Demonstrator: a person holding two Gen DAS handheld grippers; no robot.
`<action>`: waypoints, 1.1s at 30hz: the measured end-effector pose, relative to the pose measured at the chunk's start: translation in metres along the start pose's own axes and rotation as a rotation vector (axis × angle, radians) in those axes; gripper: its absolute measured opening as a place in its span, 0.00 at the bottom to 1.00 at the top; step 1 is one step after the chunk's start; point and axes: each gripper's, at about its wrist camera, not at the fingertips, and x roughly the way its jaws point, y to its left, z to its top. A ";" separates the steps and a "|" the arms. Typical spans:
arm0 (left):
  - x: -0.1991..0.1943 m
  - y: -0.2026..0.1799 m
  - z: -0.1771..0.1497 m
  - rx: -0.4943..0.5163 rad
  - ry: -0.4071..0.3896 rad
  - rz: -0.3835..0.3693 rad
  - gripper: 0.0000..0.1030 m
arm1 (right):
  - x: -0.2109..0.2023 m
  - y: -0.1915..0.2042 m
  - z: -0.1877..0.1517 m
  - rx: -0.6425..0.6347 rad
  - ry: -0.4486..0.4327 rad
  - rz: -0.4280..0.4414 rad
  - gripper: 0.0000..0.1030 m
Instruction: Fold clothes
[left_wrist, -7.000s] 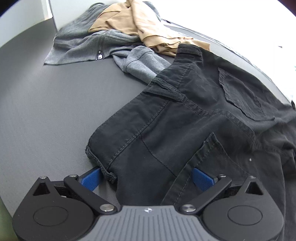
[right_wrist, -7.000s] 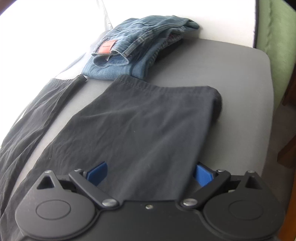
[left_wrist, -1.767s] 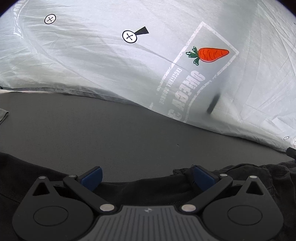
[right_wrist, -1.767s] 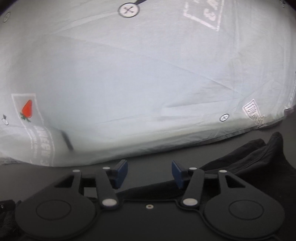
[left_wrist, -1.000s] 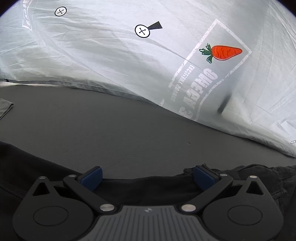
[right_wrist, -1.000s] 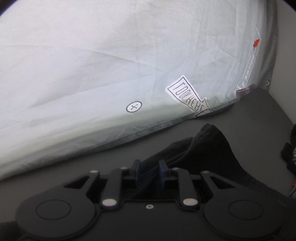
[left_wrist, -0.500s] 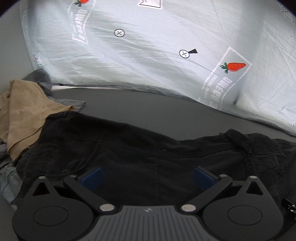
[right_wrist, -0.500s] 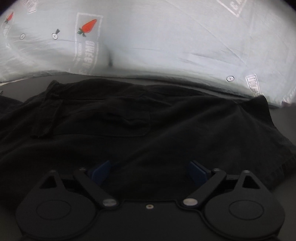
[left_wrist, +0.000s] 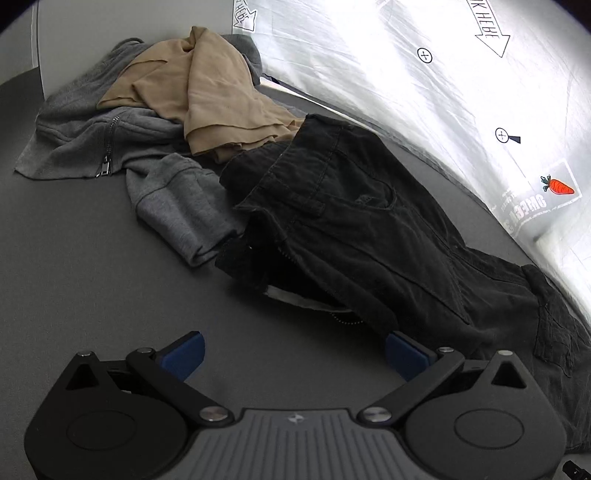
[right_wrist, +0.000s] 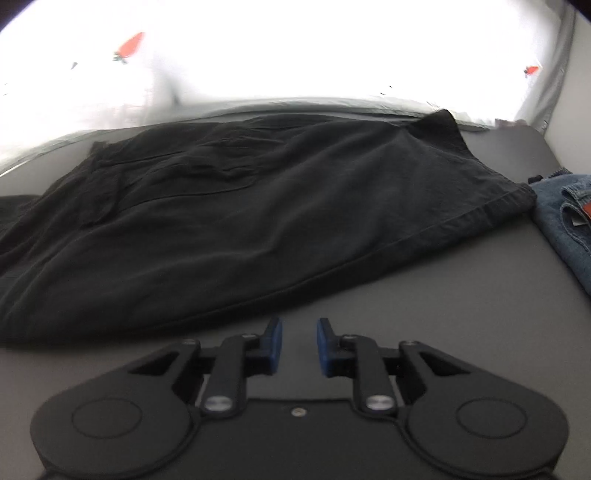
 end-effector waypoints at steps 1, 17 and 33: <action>0.001 0.001 0.000 0.013 0.005 -0.013 0.99 | -0.009 0.013 -0.005 -0.023 -0.008 0.026 0.13; 0.059 0.033 0.065 -0.118 0.051 -0.236 1.00 | -0.012 0.165 0.032 -0.212 -0.076 0.216 0.13; 0.064 0.017 0.067 -0.136 -0.008 -0.106 0.99 | 0.125 0.243 0.155 -0.321 -0.042 0.225 0.08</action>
